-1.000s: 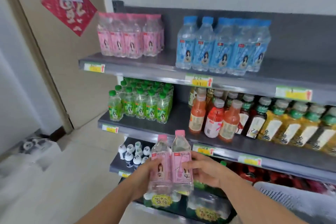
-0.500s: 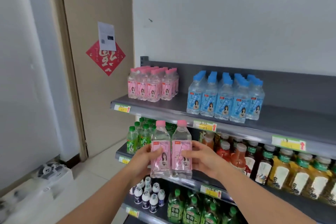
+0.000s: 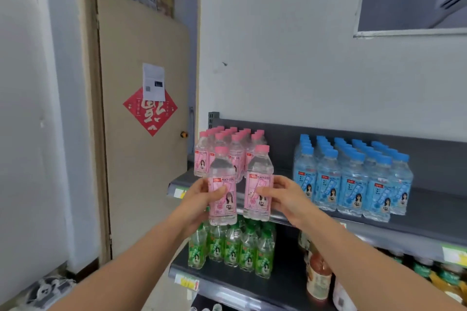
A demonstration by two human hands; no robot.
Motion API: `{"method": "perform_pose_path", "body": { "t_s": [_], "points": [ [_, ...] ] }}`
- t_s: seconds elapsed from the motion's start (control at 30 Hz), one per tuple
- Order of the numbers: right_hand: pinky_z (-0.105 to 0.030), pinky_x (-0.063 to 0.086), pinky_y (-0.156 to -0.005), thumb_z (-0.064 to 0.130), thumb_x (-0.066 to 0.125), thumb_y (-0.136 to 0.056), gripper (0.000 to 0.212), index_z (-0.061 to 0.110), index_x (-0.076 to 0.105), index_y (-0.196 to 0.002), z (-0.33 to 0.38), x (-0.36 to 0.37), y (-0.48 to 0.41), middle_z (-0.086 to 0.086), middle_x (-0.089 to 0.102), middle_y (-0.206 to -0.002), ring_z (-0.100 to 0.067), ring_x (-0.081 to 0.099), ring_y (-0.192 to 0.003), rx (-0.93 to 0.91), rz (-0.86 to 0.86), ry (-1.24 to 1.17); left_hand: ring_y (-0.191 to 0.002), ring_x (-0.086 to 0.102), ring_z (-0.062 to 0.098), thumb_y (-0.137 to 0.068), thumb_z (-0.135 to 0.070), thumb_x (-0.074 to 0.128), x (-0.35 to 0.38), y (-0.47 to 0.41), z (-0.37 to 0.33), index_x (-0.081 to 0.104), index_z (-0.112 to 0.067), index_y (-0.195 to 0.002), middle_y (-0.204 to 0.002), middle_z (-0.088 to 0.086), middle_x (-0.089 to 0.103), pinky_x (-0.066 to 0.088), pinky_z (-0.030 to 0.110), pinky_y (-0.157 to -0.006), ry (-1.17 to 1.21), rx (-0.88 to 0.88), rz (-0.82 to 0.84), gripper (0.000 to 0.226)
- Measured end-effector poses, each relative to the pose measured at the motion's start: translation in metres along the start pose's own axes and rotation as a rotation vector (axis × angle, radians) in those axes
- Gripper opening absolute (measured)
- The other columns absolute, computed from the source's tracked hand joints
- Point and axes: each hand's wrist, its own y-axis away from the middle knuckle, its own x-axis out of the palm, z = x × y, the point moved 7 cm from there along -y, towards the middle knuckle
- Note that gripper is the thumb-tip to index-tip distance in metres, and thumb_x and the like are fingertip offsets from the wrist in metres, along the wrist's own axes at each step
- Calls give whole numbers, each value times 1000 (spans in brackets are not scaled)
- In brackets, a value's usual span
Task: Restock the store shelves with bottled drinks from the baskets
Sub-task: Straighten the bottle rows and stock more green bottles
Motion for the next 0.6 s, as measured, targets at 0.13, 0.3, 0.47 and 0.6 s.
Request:
{"method": "perform_pose_path", "body": {
  "t_s": [0.13, 0.3, 0.47, 0.6],
  "points": [
    [-38, 55, -87, 0, 79, -73, 42, 9, 63, -111, 15, 6, -36, -5, 73, -102, -22, 69, -96, -82, -84, 56, -104, 65, 26, -85, -12, 69, -19, -37, -19, 54, -13, -119, -115, 9, 67, 52, 52, -92, -18, 12, 26, 37],
    [-37, 52, -92, 1, 80, -71, 41, 12, 64, -108, 18, 0, -78, -4, 72, -105, -20, 67, -101, -112, -186, 96, -104, 66, 25, -85, -10, 69, -30, -74, -24, 54, -14, -119, -112, 6, 69, 49, 52, -97, -3, 22, 47, 37],
    [-23, 50, -72, -5, 75, -74, 41, 9, 63, -111, 5, -8, -114, -6, 70, -106, -15, 66, -95, -85, -194, 125, -102, 68, 26, -84, -7, 68, -34, -105, -19, 54, -12, -120, -115, 10, 67, 55, 44, -87, 30, 42, 42, 39],
    [-23, 48, -74, -4, 77, -73, 48, 8, 60, -117, -12, -11, -142, -4, 68, -108, -15, 63, -98, -36, -188, 174, -103, 66, 27, -85, -5, 67, -39, -122, -18, 54, -9, -119, -115, 12, 67, 53, 43, -89, 20, 59, 27, 37]
  ]
}}
